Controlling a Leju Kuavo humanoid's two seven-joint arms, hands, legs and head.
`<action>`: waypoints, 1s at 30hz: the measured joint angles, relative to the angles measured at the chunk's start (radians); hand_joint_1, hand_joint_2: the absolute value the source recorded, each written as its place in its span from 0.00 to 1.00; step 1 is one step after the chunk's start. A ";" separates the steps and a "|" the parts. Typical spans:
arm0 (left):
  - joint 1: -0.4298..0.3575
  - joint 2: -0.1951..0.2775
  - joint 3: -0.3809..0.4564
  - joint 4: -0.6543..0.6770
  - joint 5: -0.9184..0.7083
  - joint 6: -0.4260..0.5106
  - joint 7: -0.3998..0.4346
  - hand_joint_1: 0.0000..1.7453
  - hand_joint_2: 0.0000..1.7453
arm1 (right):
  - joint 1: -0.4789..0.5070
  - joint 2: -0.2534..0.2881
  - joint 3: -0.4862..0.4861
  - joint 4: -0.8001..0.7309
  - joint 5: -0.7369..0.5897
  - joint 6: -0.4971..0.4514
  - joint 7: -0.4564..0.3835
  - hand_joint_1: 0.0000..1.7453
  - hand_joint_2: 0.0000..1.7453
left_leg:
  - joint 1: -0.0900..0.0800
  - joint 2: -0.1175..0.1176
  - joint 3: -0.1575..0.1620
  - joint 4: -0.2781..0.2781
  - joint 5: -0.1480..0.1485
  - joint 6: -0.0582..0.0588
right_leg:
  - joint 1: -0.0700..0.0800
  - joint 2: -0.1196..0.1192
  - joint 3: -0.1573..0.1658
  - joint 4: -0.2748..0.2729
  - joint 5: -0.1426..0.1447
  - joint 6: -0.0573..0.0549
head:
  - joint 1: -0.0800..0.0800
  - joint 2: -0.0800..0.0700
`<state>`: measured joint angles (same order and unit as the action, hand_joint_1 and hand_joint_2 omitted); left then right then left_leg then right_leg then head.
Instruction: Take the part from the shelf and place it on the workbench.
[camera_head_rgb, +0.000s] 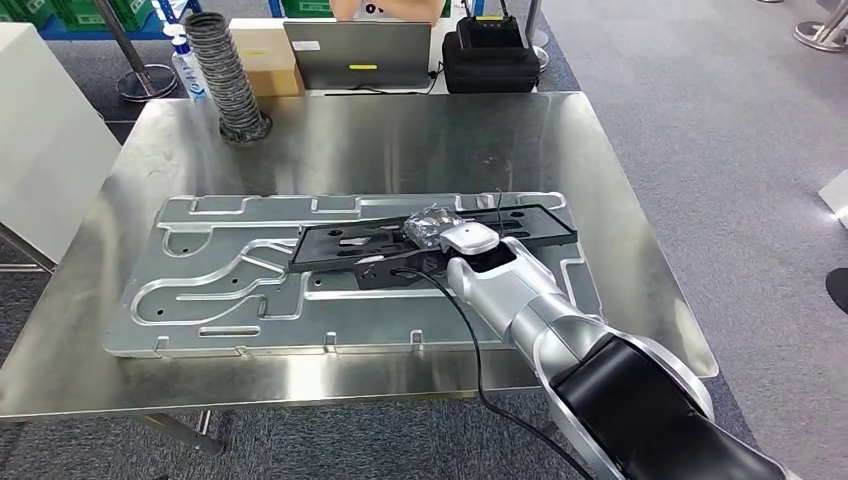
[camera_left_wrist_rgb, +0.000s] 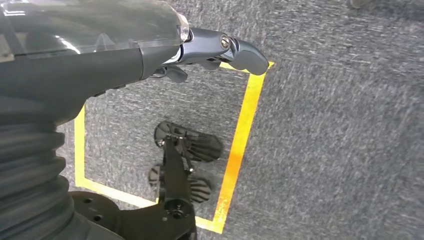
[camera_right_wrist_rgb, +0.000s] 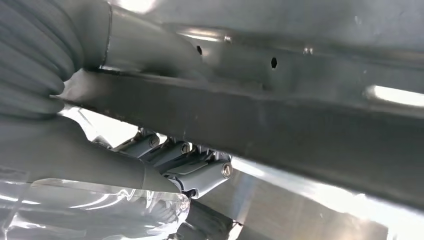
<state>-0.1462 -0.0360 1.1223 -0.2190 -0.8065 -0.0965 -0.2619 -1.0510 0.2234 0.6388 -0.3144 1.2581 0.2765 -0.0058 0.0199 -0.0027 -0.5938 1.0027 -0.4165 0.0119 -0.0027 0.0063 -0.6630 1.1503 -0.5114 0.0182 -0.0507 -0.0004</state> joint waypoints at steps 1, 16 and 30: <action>0.000 0.000 0.000 0.000 0.001 -0.001 -0.002 0.00 1.00 | 0.003 -0.001 0.000 0.005 0.001 0.004 0.004 0.00 0.00 | -0.001 0.000 -0.001 0.000 0.000 0.002 | -0.001 0.000 -0.032 0.070 -0.033 0.003 | 0.000 0.000; -0.003 -0.013 -0.013 0.000 -0.014 0.008 -0.028 0.00 0.00 | 0.040 -0.005 0.002 0.023 0.005 -0.145 -0.051 0.00 0.00 | -0.004 0.000 -0.086 0.175 -0.092 -0.042 | 0.004 -0.006 0.096 -0.184 0.095 -0.053 | -0.001 0.000; 0.006 -0.011 -0.013 0.000 -0.002 0.002 -0.029 0.00 0.00 | 0.071 -0.019 -0.098 -0.128 -0.144 -0.565 -0.355 0.00 0.00 | 0.001 -0.001 0.001 0.004 -0.005 -0.004 | 0.002 -0.003 0.024 -0.040 0.013 -0.002 | -0.001 0.000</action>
<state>-0.1406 -0.0472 1.1093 -0.2190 -0.8089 -0.0950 -0.2905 -0.9800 0.2039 0.5407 -0.4422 1.1145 -0.2890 -0.3605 0.0210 -0.0041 -0.5932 1.0063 -0.4215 0.0081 -0.0004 0.0029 -0.6390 1.1107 -0.4980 0.0162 -0.0515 -0.0004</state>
